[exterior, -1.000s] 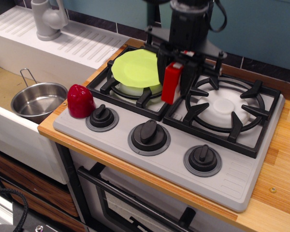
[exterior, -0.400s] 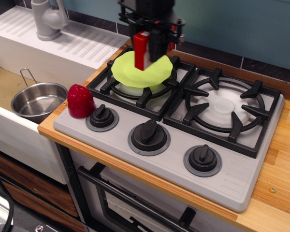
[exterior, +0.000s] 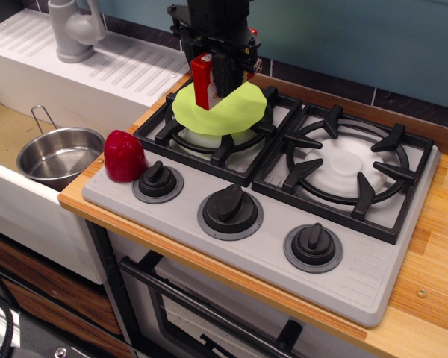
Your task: Put cereal on plate and sweetpotato in pot or pan in sink
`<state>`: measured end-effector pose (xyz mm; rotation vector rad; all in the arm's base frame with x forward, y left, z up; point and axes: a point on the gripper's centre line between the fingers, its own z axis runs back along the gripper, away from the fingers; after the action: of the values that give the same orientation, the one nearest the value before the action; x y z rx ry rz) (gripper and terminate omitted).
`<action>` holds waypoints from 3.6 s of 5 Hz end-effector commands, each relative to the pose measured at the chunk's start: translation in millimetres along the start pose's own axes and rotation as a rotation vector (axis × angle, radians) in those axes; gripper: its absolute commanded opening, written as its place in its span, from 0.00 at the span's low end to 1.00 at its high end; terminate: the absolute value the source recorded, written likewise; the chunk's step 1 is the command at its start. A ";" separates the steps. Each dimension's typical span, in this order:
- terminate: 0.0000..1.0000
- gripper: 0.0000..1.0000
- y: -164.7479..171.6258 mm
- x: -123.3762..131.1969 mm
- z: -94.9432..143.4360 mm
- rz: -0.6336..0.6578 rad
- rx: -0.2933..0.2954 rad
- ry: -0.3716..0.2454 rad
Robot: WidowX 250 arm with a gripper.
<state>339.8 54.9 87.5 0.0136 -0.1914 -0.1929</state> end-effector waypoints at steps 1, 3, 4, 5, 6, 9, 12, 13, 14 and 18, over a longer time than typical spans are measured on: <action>0.00 0.00 13.8 3.6 4.7 -0.011 0.019 -0.043; 0.00 0.00 10.9 -0.9 -0.1 -0.023 0.021 -0.059; 0.00 1.00 5.1 -3.1 -1.7 -0.013 0.020 -0.064; 0.00 1.00 -1.2 -4.9 -1.1 -0.003 0.017 -0.062; 0.00 1.00 -6.0 -5.7 4.1 0.004 0.022 -0.053; 0.00 1.00 -14.8 -12.6 34.2 0.001 0.036 -0.022; 0.00 1.00 -20.0 -17.5 80.1 -0.021 0.034 0.075; 0.00 1.00 -20.0 -17.5 80.1 -0.021 0.034 0.075; 0.00 1.00 -20.0 -17.5 80.1 -0.021 0.034 0.075; 0.00 1.00 49.1 -70.9 60.4 -0.015 0.099 -0.123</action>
<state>264.8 114.4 117.9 0.0723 -0.2819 -0.2046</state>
